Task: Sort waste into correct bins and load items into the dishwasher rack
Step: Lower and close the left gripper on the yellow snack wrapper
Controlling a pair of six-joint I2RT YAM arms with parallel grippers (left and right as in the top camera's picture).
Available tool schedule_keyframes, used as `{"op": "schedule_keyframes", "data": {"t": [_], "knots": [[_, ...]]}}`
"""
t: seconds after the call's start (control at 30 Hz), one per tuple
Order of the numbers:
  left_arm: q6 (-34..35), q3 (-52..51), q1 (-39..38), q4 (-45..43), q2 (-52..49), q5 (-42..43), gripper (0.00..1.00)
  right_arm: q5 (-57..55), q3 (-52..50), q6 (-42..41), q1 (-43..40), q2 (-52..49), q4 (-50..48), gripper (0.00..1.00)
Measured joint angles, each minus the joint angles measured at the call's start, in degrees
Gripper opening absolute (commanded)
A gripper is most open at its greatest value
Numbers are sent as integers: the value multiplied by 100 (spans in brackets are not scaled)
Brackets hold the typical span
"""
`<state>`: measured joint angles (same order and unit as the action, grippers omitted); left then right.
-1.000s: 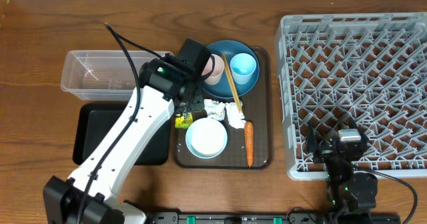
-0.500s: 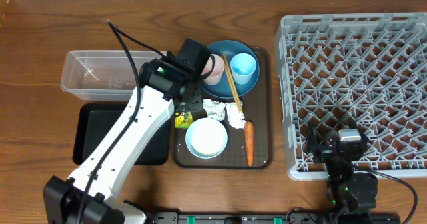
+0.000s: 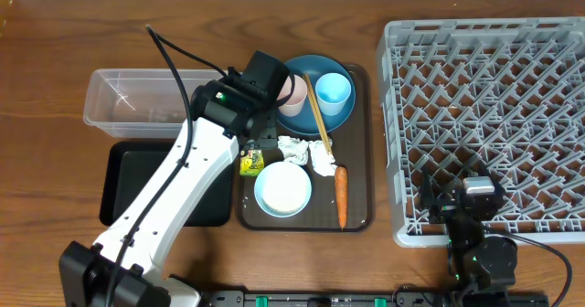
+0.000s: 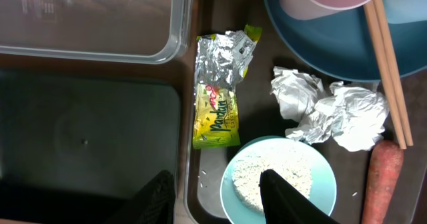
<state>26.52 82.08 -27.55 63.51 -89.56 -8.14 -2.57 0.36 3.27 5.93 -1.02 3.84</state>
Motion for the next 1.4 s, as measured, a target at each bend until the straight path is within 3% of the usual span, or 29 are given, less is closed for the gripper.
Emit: {"op": "schedule_keyframes", "data": {"t": [0.2,0.93,1.03,1.2,1.4], "knots": [[13,-22,0,-61,0,-2,24,0,0,0,0,0,0,99],[107,-1572,-39,-2192,-2,-22,23,0,0,0,0,0,0,99],[68,-1823,-42,-2555,-2,-24,28,0,0,0,0,0,0,99],[33,-2271,-42,-3049,-2,-26,46,0,0,0,0,0,0,99],[46,-2356,-44,-3274,-2,-24,47,0,0,0,0,0,0,99]]}}
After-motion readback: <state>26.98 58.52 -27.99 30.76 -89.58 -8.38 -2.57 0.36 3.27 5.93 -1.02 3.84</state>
